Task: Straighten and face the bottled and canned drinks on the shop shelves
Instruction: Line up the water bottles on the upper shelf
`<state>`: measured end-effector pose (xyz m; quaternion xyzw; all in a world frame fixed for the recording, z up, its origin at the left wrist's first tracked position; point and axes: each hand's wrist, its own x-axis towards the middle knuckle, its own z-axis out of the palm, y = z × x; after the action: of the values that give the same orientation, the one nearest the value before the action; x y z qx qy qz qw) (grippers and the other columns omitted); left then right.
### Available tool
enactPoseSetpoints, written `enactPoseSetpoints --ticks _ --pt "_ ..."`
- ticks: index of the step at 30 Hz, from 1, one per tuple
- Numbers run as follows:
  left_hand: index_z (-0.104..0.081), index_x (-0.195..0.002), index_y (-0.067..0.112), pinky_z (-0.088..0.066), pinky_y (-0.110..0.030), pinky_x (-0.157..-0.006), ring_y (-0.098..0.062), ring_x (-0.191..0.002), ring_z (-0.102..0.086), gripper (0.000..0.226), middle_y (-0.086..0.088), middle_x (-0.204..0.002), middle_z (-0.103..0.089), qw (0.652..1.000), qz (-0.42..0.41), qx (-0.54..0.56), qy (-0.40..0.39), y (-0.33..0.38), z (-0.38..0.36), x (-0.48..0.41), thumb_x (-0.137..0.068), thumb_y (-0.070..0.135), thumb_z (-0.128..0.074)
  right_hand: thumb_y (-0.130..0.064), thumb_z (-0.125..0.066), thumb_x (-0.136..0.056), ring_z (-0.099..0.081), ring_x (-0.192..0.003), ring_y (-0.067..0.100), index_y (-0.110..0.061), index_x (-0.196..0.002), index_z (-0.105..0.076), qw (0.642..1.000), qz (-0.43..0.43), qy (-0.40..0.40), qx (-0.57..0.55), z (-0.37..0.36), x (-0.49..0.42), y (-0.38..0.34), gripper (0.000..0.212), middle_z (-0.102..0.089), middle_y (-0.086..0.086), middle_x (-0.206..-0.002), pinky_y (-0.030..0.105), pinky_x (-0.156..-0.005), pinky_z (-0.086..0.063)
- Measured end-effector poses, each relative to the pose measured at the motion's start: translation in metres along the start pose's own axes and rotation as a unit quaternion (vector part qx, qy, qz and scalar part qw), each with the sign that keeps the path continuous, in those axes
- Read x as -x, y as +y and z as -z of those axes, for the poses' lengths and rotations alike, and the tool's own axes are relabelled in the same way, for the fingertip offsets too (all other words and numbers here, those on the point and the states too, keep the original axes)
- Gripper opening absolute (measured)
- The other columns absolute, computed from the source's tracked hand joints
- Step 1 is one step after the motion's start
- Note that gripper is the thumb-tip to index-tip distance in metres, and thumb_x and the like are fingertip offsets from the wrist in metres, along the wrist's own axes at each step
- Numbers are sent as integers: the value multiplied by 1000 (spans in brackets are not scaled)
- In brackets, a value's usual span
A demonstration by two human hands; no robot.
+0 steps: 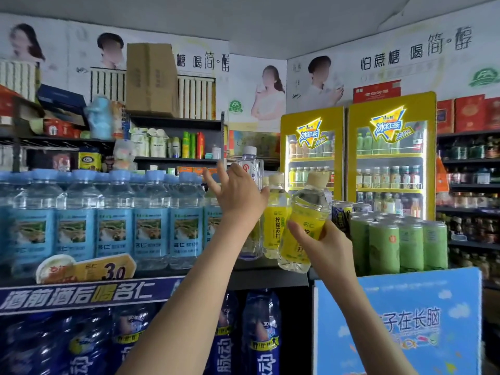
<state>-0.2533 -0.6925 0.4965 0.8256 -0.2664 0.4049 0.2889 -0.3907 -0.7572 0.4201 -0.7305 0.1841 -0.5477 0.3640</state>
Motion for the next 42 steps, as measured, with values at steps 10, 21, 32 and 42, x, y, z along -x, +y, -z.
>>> enactPoseSetpoints --ticks 10,21,32,42 --pt "-36 -133 7 -20 -45 -108 -30 -131 -27 82 -13 -136 -38 991 9 118 61 -3 -3 6 -74 53 -71 -50 -69 -78 -45 -52 3 -23 -70 -49 1000 -5 11 4 -12 -4 9 35 -46 -9 -58 17 -50 -33" --pt "-31 -142 18 -58 -26 -64 -3 -79 -65 83 4 -107 -62 902 -37 416 109 -13 19 52 -76 37 -76 -48 -69 -80 -58 -65 0 -27 -85 -60 1000 14 -7 -14 -24 -5 14 23 -64 -8 -75 12 -55 -43" --pt "-42 -129 25 -45 -6 -56 3 -74 -63 69 11 -95 -65 890 39 445 85 -57 81 71 -72 39 -78 -49 -71 -76 -56 -77 12 -18 -112 -40 998 51 -32 -23 -63 12 -10 57 -57 -4 -90 20 -58 -42" --pt "-35 -138 27 -48 -16 -65 -4 -81 -65 80 11 -100 -65 892 85 441 62 -91 84 80 -72 39 -78 -36 -68 -84 -41 -112 26 -2 -136 -35 989 121 -30 75 -91 12 4 70 -47 10 -120 23 -83 -30"
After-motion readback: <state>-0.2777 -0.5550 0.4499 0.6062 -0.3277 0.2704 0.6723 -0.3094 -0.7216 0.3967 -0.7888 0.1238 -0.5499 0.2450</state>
